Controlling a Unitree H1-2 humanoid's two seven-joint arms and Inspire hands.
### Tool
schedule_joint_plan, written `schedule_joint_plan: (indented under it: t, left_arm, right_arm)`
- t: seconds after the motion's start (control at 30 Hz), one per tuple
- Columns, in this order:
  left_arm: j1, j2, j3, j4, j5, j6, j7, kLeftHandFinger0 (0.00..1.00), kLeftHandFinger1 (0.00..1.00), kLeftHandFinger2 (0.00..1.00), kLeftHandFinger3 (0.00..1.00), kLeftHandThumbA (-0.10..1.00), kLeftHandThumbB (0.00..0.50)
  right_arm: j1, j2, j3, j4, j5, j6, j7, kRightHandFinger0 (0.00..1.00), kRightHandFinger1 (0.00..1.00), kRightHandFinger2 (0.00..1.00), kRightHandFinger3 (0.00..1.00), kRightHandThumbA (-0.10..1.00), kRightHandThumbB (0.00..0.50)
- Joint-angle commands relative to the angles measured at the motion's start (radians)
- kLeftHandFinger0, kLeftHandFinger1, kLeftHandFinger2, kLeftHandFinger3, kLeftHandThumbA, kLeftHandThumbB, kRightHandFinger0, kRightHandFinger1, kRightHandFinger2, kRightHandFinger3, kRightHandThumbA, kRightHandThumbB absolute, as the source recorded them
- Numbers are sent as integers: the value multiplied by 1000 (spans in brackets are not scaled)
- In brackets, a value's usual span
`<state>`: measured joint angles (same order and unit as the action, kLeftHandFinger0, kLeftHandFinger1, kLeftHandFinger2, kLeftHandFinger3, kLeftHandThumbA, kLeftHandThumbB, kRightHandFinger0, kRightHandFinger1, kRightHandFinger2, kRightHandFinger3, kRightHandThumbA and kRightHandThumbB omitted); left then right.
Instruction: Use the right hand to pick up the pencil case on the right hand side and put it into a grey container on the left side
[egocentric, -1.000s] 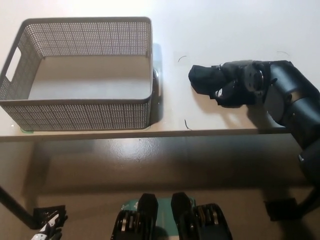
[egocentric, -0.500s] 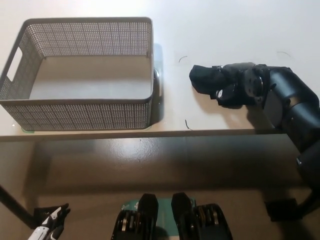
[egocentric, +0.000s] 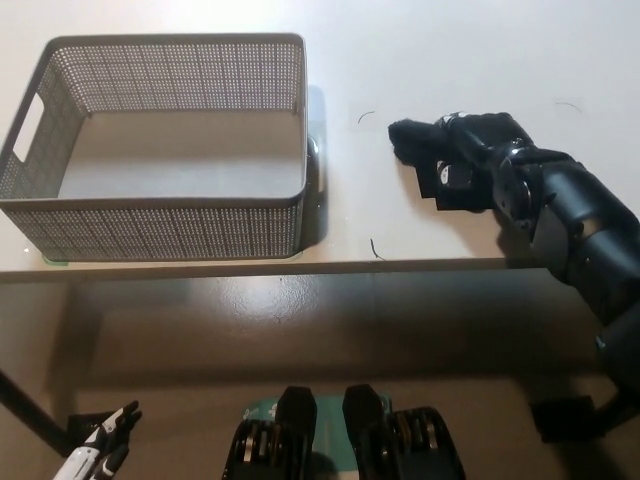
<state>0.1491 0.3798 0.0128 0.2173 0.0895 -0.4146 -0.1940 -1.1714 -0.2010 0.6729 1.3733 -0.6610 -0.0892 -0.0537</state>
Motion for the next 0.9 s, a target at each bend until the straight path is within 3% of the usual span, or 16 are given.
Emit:
schedule_joint_plan:
  t: [0.0, 0.13, 0.2, 0.23, 0.3, 0.33, 0.37, 0.4, 0.43, 0.47, 0.5, 0.53, 0.57, 0.63, 0.83, 0.87]
  left_arm:
    - [-8, 23, 7, -21, -5, -19, -1, 1000, 1000, 1000, 1000, 1000, 448]
    - [-3, 24, 6, -20, -11, -27, -5, 1000, 1000, 1000, 1000, 1000, 426]
    - [-1, 27, 7, -19, -10, -28, -5, 1000, 1000, 1000, 1000, 1000, 427]
    - [-1, 28, 7, -20, -6, -27, -4, 1000, 1000, 1000, 1000, 1000, 425]
    - [0, 29, 7, -20, -7, -22, -5, 1000, 1000, 1000, 1000, 1000, 426]
    - [-3, 29, 7, -18, -8, -23, -6, 1000, 1000, 1000, 1000, 1000, 421]
    - [-4, 29, 6, -17, -7, -24, -6, 1000, 1000, 1000, 1000, 1000, 419]
    - [-5, 30, 6, -17, -7, -23, -6, 1000, 1000, 1000, 1000, 1000, 419]
    - [-3, 28, 6, -17, -3, -21, -4, 1000, 1000, 1000, 1000, 1000, 418]
    - [-2, 28, 6, -17, 1, -20, -2, 1000, 1000, 1000, 1000, 1000, 421]
    - [-2, 29, 6, -16, 4, -20, -1, 1000, 1000, 1000, 1000, 1000, 422]
    - [-3, 28, 5, -14, 4, -21, -1, 1000, 1000, 1000, 1000, 1000, 423]
    - [-3, 27, 5, -15, 8, -20, 1, 1000, 1000, 1000, 1000, 1000, 422]
    - [0, 28, 4, -24, 15, -8, 1, 1000, 1000, 1000, 1000, 1000, 438]
    - [6, 33, 5, -22, 12, -12, -3, 1000, 1000, 1000, 1000, 1000, 414]
    - [6, 35, 4, -23, 10, -5, -7, 1000, 1000, 1000, 1000, 1000, 406]
  right_arm:
    - [-8, -40, -4, 8, -21, -96, -213, 0, 488, 908, 832, -100, 194]
    - [-19, -48, -4, 9, -25, -107, -260, 0, 385, 828, 825, -100, 173]
    - [-27, -52, -14, 6, -18, -126, -290, 0, 360, 804, 804, -100, 185]
    - [-35, -54, -18, 3, -16, -130, -294, 0, 366, 833, 832, -100, 191]
    - [-50, -57, -33, -5, -4, -140, -300, 0, 351, 804, 793, -100, 189]
    - [-65, -57, -40, -11, 1, -140, -300, 16, 382, 830, 851, -100, 170]
    - [-75, -57, -49, -18, 7, -147, -305, 1, 310, 637, 673, -100, 175]
    - [-86, -57, -63, -28, 16, -162, -314, 0, 177, 462, 466, -100, 172]
    - [-102, -56, -76, -39, 23, -165, -305, 0, 115, 397, 353, -100, 150]
    - [-109, -56, -86, -49, 27, -170, -304, 0, 69, 411, 291, -100, 139]
    - [-117, -57, -101, -65, 30, -182, -309, 0, 124, 603, 419, -100, 137]
    - [-121, -58, -110, -73, 31, -190, -312, 0, 232, 804, 628, -100, 128]
    - [-129, -60, -131, -97, 41, -201, -305, 0, 329, 883, 773, -100, 144]
    - [-141, -59, -173, -137, 72, -212, -280, 0, 471, 864, 939, -100, 124]
    - [-149, -42, -242, -289, 67, -228, -262, 1, 478, 858, 980, -100, 151]
    - [-154, -36, -246, -305, 63, -227, -263, 7, 547, 859, 1000, -100, 127]
